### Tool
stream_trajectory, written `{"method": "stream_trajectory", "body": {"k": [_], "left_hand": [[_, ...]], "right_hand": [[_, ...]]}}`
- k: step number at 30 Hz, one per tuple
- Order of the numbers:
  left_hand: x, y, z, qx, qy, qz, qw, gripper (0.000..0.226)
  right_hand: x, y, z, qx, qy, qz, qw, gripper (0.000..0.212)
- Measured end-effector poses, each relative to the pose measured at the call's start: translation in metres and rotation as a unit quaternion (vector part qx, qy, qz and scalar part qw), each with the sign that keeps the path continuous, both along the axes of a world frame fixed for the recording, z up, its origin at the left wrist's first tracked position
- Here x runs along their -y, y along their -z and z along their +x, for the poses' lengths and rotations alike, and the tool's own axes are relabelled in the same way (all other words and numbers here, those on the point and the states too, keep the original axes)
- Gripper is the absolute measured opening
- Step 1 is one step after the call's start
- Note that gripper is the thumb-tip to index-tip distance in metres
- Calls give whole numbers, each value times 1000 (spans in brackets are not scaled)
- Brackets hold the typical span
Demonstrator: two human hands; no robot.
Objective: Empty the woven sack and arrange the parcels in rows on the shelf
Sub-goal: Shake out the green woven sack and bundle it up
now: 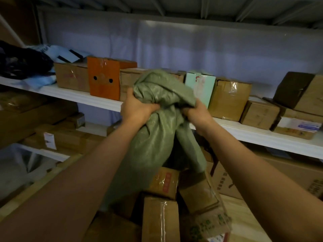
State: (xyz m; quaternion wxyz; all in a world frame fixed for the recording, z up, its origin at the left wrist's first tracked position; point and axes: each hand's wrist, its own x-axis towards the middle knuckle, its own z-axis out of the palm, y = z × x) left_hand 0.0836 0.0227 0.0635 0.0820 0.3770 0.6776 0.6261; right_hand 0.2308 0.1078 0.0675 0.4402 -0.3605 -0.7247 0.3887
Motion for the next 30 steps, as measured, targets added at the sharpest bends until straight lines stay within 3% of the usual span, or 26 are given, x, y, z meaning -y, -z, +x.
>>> {"method": "stream_trajectory", "body": {"k": [4, 10, 12, 14, 17, 19, 21, 23, 26, 28, 30], "left_hand": [[-2, 26, -6, 41, -4, -57, 998, 89], [-4, 26, 0, 92, 58, -80, 991, 92], [-3, 27, -3, 118, 114, -82, 983, 73], [3, 26, -7, 136, 186, -79, 970, 57], [8, 26, -17, 188, 227, -78, 953, 83], [9, 27, -23, 223, 259, -69, 937, 84], [14, 26, -26, 250, 293, -70, 920, 70], [19, 28, -32, 257, 312, -82, 911, 57], [33, 32, -50, 185, 322, -154, 916, 86], [45, 33, -62, 115, 280, -212, 929, 102], [56, 33, -71, 54, 227, -239, 943, 83]], "right_hand": [[6, 12, 5, -36, -175, -146, 973, 106], [11, 29, -21, -44, -227, -106, 967, 136], [9, 34, -25, -44, -220, -121, 967, 140], [6, 37, -31, -28, -206, -155, 966, 140], [11, 40, -45, -57, -208, -203, 955, 136], [16, 42, -53, -96, -194, -210, 954, 119], [20, 45, -57, -120, -184, -197, 955, 93], [22, 45, -59, -115, -163, -183, 963, 82], [20, 38, -59, -118, -73, -121, 983, 63], [15, 31, -60, -139, 17, -78, 987, 74], [15, 24, -65, -159, 70, -47, 984, 80]]}}
